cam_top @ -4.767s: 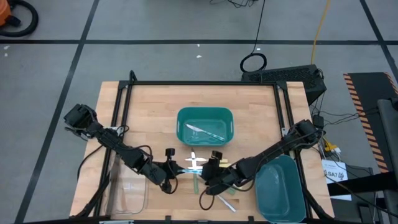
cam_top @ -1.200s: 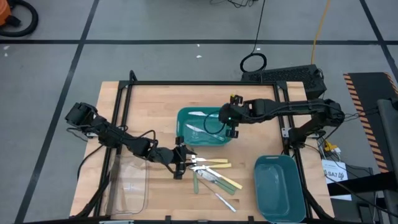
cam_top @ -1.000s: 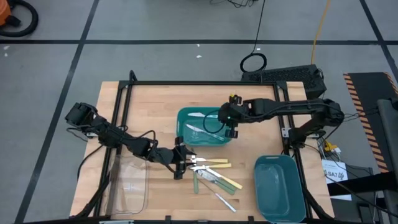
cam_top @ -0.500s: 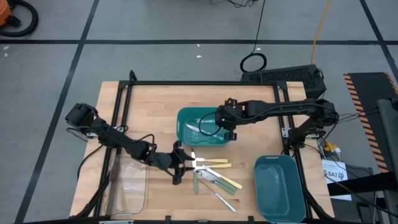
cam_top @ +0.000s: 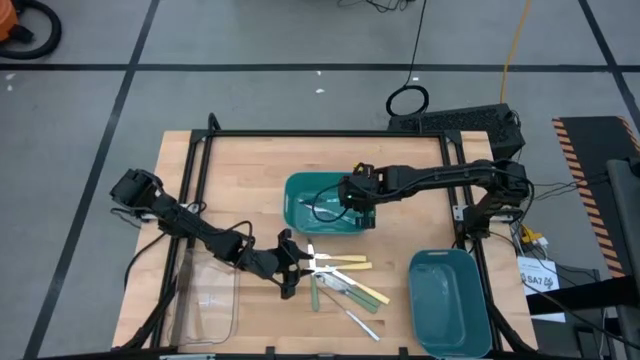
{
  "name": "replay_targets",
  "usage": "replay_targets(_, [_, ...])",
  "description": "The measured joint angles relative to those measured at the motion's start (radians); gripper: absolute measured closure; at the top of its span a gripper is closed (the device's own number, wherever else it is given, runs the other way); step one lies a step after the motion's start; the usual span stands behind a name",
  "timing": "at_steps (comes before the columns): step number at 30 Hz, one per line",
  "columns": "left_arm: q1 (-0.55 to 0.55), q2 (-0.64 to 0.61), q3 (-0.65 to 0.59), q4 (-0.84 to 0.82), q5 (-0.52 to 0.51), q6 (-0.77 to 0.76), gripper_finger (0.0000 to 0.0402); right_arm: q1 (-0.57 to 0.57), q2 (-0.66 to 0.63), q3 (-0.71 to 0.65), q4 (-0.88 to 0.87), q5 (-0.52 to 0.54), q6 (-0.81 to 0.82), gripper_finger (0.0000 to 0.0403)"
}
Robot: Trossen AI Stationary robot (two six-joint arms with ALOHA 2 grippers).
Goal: Sort silverware by color (type)
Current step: Put the top blue knife into the green bin
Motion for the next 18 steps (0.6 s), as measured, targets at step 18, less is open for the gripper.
replay_targets(18, [-0.005,0.0,0.0,0.012,-0.002,0.018,0.0218,0.0,0.025,0.0,-0.009,-0.023,0.027,0.0326])
